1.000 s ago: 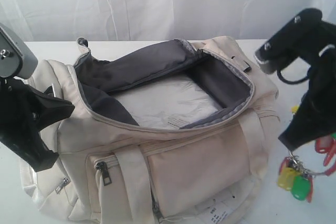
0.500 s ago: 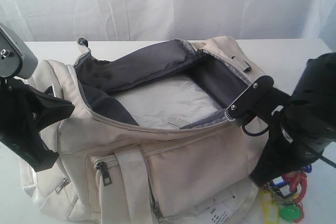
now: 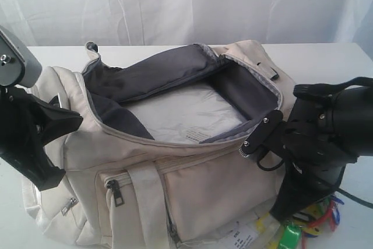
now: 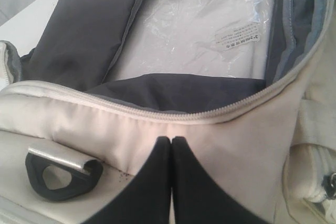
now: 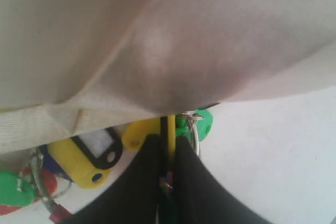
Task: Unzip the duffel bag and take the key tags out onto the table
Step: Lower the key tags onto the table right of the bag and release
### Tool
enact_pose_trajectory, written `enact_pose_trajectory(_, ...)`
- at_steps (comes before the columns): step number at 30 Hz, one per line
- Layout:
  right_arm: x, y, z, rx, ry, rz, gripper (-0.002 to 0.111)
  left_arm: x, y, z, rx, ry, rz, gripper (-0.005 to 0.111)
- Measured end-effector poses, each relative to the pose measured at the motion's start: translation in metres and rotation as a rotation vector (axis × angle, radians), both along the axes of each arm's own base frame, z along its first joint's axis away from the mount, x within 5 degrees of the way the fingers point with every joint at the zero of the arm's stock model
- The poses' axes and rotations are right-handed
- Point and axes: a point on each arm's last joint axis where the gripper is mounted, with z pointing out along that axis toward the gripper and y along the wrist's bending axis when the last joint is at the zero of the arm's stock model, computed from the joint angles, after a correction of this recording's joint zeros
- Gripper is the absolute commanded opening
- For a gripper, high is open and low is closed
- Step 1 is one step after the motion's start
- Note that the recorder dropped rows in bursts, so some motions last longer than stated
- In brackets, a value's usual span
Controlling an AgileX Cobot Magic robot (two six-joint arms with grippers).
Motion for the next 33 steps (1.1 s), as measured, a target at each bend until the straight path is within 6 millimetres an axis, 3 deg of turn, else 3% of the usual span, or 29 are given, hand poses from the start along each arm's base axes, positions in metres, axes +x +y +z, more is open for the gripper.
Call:
enact_pose_trajectory(6,0.000,0.001,0.000,0.006,-0.002,0.003,0.002,0.000,0.000,0.000,0.000,0.000,0.000,0.000)
enact_pose_trajectory(14,0.004,0.005,0.003,0.026,-0.016,0.005,0.026,0.000,0.000,0.000,-0.001,-0.001,0.000,0.000)
enact_pose_trajectory(19,0.006,0.006,0.007,0.022,-0.021,-0.002,0.033,0.000,0.000,0.000,-0.001,-0.001,0.000,0.000)
enact_pose_trajectory(25,0.008,0.005,0.018,-0.025,-0.002,-0.061,0.032,0.000,0.000,0.000,-0.001,-0.001,0.000,0.000)
enact_pose_trajectory(27,0.008,0.003,0.022,-0.057,0.006,-0.082,0.024,0.000,0.000,0.000,-0.001,-0.001,0.000,0.000)
enact_pose_trajectory(30,0.005,0.002,0.032,-0.026,-0.008,-0.096,-0.001,0.000,0.000,0.000,-0.001,-0.001,0.000,0.000)
enact_pose_trajectory(32,0.002,0.001,0.045,0.037,-0.042,-0.099,0.000,0.000,0.000,0.000,-0.001,-0.001,0.000,0.000)
enact_pose_trajectory(33,-0.002,-0.003,0.061,0.094,-0.084,-0.099,0.000,0.000,0.000,0.001,-0.001,-0.002,0.000,0.000)
